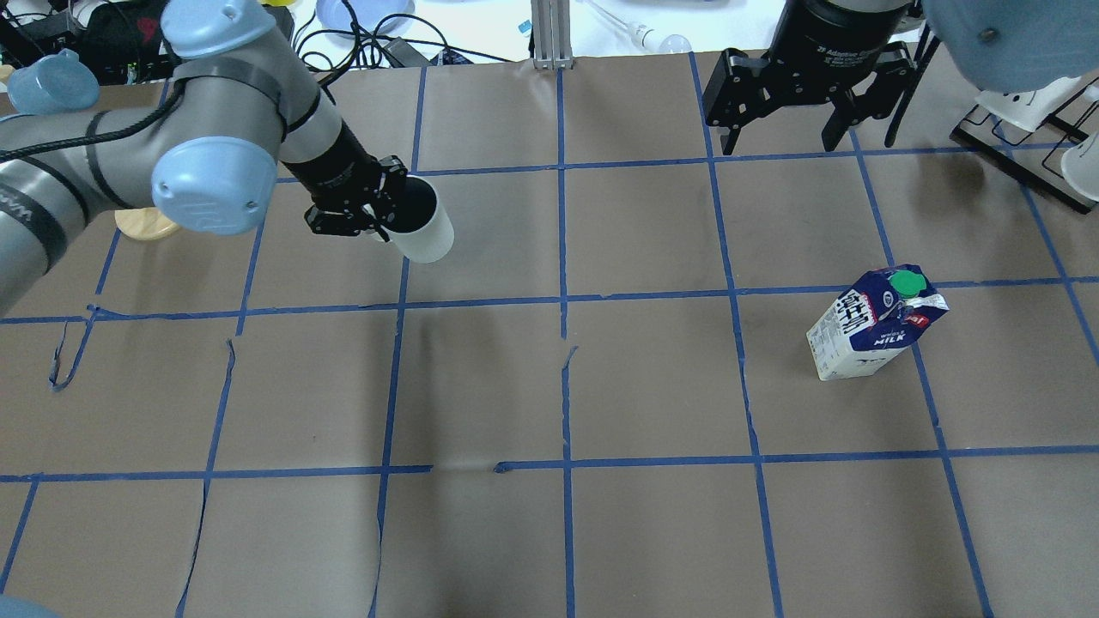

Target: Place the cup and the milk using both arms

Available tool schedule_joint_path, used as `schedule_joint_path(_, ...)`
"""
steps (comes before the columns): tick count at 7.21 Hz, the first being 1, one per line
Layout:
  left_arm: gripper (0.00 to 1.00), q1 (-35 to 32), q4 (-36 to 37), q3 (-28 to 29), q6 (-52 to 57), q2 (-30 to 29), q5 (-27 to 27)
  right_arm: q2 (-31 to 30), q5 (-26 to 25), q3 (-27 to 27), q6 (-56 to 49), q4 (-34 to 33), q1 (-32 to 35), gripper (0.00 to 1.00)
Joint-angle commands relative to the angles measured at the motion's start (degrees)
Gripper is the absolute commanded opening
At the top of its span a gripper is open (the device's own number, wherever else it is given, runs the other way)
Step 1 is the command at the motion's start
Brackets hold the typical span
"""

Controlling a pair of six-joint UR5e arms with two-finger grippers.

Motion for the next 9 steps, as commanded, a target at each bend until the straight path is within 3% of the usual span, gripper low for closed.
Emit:
schedule_joint_path(1, 0.0, -7.94, 3.98, 0.09, -9.75, -3.42, -0.15, 0.0, 0.0, 0.0, 0.0, -0.03, 0.0, 1.0)
schedule_joint_path(5, 0.0, -14.83, 12.78, 0.09, -18.22, -10.54, -0.86, 0.09, 0.0, 0.0, 0.0, -0.12, 0.0, 1.0)
schedule_joint_path(6, 0.21, -16.23, 13.05, 0.18, -19.88, -10.65, -0.77, 0.09, 0.0, 0.0, -0.09, -0.12, 0.0, 1.0)
schedule_joint_path(7, 0.95, -16.85, 12.96, -0.08, -20.94, -10.65, -0.51, 0.09, 0.0, 0.0, -0.09, -0.12, 0.0, 1.0)
schedule_joint_path(9, 1.0, -16.24, 12.08, 0.79, -19.81, -8.37, -0.51, 0.26, 0.0, 0.0, -0.09, -0.12, 0.0, 1.0)
